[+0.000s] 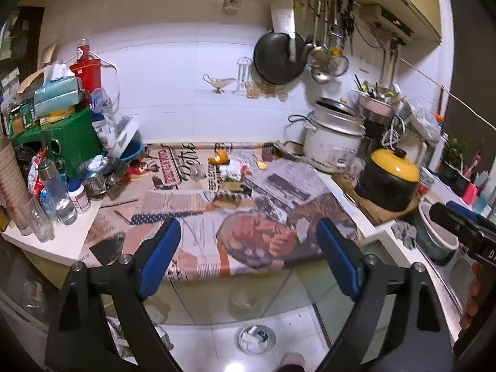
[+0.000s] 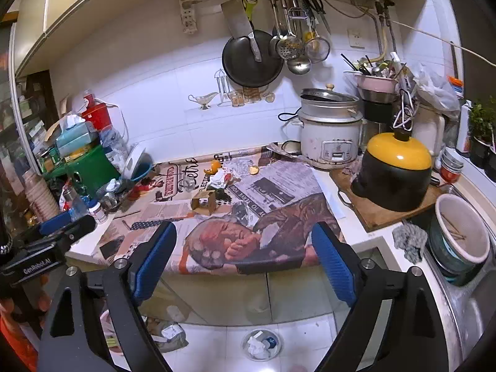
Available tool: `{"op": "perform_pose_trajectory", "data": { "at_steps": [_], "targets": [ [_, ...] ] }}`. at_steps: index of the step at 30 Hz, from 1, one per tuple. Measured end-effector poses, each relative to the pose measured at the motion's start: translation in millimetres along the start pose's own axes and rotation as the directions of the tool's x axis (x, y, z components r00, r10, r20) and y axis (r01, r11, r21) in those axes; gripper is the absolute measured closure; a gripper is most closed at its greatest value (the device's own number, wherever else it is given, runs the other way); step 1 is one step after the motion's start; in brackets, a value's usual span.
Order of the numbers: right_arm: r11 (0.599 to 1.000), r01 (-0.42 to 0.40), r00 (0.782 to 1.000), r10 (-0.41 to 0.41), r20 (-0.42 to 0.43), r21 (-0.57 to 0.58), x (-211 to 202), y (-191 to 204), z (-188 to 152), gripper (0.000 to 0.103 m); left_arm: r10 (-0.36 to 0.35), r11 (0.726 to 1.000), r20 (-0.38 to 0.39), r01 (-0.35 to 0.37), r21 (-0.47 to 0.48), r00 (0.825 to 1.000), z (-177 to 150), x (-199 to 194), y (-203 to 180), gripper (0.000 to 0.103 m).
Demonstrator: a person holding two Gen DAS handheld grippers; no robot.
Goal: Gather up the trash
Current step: 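Raise both tools back toward the counter trash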
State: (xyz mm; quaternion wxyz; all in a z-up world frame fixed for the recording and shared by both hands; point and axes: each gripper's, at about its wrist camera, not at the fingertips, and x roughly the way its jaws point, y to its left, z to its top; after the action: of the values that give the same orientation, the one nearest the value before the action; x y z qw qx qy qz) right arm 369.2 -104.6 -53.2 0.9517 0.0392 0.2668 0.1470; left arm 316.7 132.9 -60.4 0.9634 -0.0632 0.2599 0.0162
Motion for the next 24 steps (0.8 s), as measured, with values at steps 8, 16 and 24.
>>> {"op": "perform_pose_trajectory", "data": {
  "at_steps": [8, 16, 24],
  "targets": [
    [0.995, -0.084, 0.996, 0.083, -0.015, -0.058, 64.3, -21.5, 41.1, 0.015, 0.091, 0.995, -0.012, -0.091, -0.043, 0.996, 32.2, 72.6, -1.3, 0.013],
    [0.978, -0.153, 0.985, 0.139, -0.103, -0.141, 139.1, -50.5, 83.1, 0.015, 0.207, 0.966, -0.139, -0.225, -0.129, 0.968, 54.6, 180.0, 1.2, 0.013],
    [0.975, -0.186, 0.966, 0.158, -0.203, -0.123, 209.6, -75.1, 99.3, 0.015, 0.270, 0.939, -0.292, -0.318, -0.129, 0.917, 38.6, 260.0, 22.9, 0.013]
  ]
}}
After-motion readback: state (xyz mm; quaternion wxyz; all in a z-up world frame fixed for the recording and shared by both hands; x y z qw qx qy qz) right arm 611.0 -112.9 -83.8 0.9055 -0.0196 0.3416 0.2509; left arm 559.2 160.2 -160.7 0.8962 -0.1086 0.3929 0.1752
